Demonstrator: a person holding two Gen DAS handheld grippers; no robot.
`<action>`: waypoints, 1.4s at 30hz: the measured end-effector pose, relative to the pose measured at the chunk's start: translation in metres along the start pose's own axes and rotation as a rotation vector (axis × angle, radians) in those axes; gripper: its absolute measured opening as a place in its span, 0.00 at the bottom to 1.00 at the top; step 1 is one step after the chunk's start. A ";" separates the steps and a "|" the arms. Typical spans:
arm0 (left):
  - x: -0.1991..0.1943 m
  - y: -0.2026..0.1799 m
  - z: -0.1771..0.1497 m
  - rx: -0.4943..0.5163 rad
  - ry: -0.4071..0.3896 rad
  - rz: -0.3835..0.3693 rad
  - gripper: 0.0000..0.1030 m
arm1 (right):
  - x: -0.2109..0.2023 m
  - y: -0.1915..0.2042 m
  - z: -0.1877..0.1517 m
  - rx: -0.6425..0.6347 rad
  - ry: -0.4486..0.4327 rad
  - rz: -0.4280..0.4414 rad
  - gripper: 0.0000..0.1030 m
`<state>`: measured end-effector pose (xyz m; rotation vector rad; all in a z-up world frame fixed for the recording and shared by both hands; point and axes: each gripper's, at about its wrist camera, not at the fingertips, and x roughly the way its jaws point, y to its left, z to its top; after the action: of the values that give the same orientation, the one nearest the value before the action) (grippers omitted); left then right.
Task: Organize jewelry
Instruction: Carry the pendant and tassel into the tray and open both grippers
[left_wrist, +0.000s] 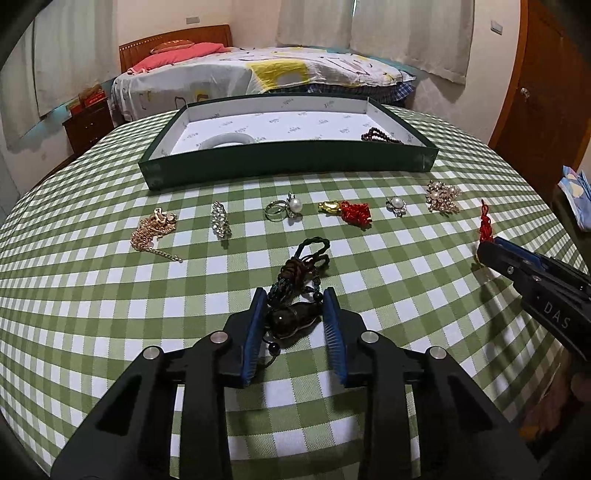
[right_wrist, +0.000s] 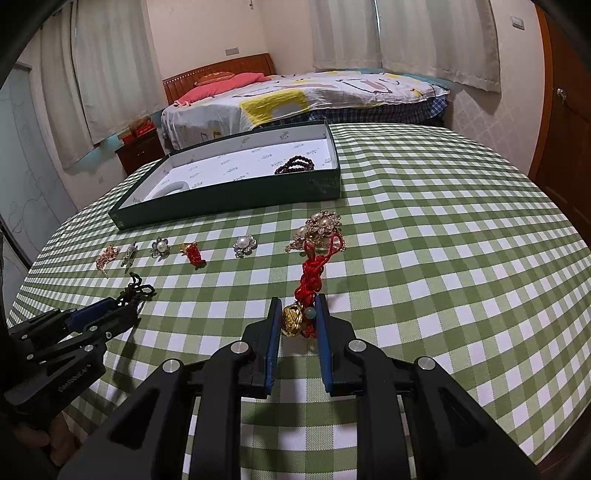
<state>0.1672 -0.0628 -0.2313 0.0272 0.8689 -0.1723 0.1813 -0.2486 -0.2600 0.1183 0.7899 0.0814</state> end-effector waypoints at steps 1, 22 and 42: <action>-0.001 0.001 0.000 -0.001 -0.004 0.000 0.30 | 0.000 0.000 0.000 -0.001 0.000 0.000 0.19; -0.043 0.022 0.053 -0.029 -0.164 -0.004 0.30 | -0.013 0.025 0.041 -0.069 -0.098 0.036 0.19; 0.013 0.046 0.191 -0.021 -0.313 0.007 0.30 | 0.040 0.040 0.183 -0.134 -0.275 0.077 0.19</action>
<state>0.3276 -0.0369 -0.1202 -0.0158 0.5581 -0.1561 0.3384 -0.2183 -0.1547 0.0311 0.5035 0.1865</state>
